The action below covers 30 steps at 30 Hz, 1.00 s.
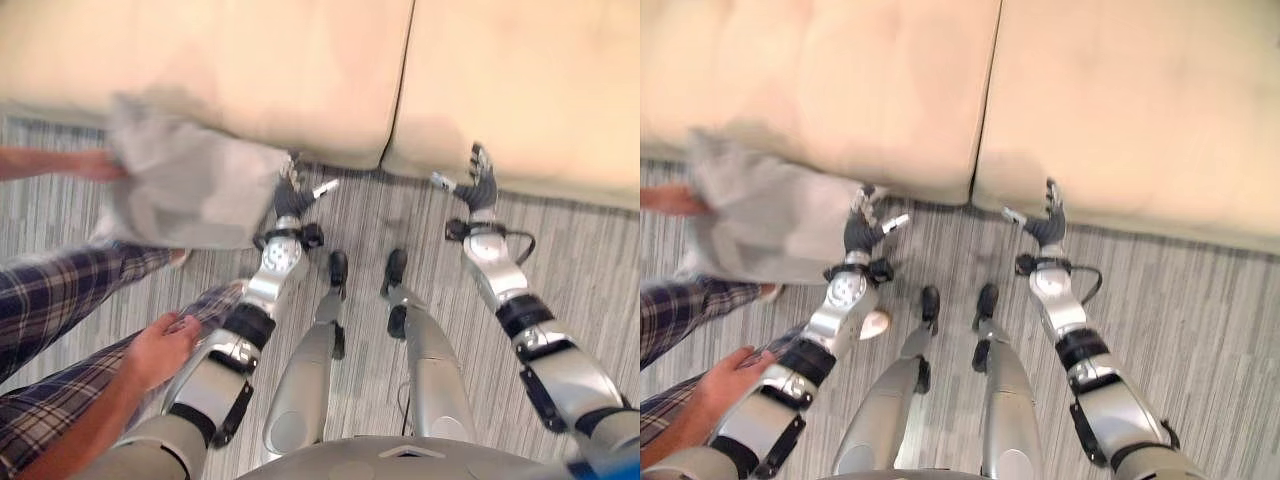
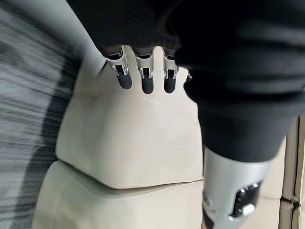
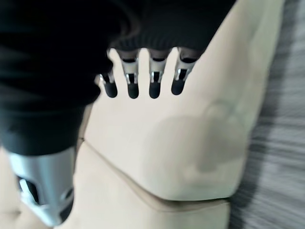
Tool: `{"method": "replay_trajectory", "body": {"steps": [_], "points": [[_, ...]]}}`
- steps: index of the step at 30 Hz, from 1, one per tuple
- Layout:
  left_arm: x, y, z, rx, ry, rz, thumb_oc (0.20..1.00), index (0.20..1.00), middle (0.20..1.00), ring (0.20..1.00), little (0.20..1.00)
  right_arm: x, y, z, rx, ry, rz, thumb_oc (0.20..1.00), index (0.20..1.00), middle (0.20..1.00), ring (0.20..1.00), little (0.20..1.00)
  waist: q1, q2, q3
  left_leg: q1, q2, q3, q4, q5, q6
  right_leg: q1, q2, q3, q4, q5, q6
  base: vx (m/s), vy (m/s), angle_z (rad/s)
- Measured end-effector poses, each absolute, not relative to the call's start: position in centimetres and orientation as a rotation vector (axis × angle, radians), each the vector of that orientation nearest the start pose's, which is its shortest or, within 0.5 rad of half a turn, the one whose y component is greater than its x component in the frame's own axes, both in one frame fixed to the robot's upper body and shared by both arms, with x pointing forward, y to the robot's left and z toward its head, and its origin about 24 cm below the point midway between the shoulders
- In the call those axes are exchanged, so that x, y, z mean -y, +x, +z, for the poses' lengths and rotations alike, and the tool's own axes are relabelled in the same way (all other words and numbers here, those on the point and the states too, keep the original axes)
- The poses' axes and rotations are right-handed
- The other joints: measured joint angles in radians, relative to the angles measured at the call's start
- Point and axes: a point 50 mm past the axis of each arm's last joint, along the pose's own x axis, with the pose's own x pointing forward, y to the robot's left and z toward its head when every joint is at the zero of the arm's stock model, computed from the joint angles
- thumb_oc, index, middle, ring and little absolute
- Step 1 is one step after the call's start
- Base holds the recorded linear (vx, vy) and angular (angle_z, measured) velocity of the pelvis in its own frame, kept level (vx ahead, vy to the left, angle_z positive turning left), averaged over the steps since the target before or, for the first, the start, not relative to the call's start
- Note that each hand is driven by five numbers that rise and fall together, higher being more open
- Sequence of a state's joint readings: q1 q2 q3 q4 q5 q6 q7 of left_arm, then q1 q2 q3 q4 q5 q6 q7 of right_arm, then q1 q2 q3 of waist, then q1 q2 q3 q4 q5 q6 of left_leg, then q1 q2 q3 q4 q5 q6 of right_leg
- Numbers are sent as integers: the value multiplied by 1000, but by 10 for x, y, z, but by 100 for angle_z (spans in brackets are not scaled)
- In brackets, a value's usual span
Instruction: Pick up all the scattered cushions and arrange them neatly on the sofa.
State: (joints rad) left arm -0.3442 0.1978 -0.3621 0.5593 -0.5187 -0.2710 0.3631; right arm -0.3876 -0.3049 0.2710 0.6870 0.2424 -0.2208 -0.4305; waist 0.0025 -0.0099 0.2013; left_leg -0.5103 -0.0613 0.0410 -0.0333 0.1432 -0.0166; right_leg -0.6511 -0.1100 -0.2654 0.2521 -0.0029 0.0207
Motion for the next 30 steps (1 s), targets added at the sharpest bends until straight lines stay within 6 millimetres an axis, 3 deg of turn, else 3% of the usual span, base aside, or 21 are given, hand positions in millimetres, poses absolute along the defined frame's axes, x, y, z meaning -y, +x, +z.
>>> {"method": "replay_trajectory", "body": {"steps": [1, 3, 5, 6, 8, 10, 19, 25, 30], "points": [[-144, 288, -14, -201, -167, 163, 1000, 1000, 1000, 1000, 1000, 200, 294, -13, -203, -228, -286, 1000, 1000, 1000, 1000, 1000, 8, 3, -2, 84, 8, -3, -19, -3, 1, 93, 13, -7, -39, 0, 0, 132, -15, 2], [-157, 265, -44, -321, -134, 189, 1000, 1000, 1000, 1000, 1000, 207, 270, -41, -322, -256, -287, 1000, 1000, 1000, 1000, 1000, 10, 5, -50, 115, 14, -13, -14, -27, -9, 141, 20, -18, -58, -6, 2, 159, -12, 8], [-173, 234, -79, -480, -120, 255, 1000, 1000, 1000, 1000, 1000, 221, 243, -70, -477, -303, -298, 1000, 1000, 1000, 1000, 1000, 19, 14, -60, 215, 20, -21, -42, -28, -11, 253, 33, -30, -108, -7, 4, 119, -7, 10], [-187, 195, -106, -625, -68, 287, 1000, 1000, 1000, 1000, 1000, 231, 212, -93, -598, -326, -309, 1000, 1000, 1000, 1000, 1000, 19, 18, -94, 275, 23, -26, -47, -42, -14, 331, 41, -40, -148, -9, 7, 127, -8, 10], [-201, 158, -125, -748, -31, 308, 1000, 1000, 1000, 1000, 1000, 239, 186, -108, -692, -338, -324, 1000, 1000, 1000, 1000, 1000, 20, 20, -139, 287, 25, -28, -49, -49, -17, 352, 45, -44, -167, -10, 6, 105, -18, 7], [-208, 137, -139, -862, 44, 276, 1000, 1000, 1000, 1000, 1000, 245, 163, -123, -816, -397, -294, 1000, 1000, 1000, 1000, 1000, 29, 20, -145, 350, 28, -28, -57, -50, -16, 434, 55, -49, -212, 0, 10, 66, -16, 5], [-222, 83, -161, -1096, 140, 274, 1000, 1000, 1000, 1000, 1000, 250, 117, -146, -1011, -396, -260, 1000, 1000, 1000, 1000, 1000, 45, 21, -193, 423, 45, -28, -52, -79, -13, 535, 79, -51, -262, 10, 11, 21, -6, -1], [-223, 76, -163, -1135, 176, 253, 1000, 1000, 1000, 1000, 1000, 254, 99, -151, -1085, -393, -273, 1000, 1000, 1000, 1000, 1000, 46, 10, -211, 464, 44, -27, -52, -91, -2, 590, 84, -50, -292, 18, 5, 27, 1, -1], [-222, 79, -163, -1133, 196, 234, 1000, 1000, 1000, 1000, 1000, 254, 99, -151, -1092, -393, -271, 1000, 1000, 1000, 1000, 1000, 46, 8, -208, 481, 44, -23, -54, -91, -2, 604, 84, -49, -302, 19, 6, 5, 0, -1]]}}
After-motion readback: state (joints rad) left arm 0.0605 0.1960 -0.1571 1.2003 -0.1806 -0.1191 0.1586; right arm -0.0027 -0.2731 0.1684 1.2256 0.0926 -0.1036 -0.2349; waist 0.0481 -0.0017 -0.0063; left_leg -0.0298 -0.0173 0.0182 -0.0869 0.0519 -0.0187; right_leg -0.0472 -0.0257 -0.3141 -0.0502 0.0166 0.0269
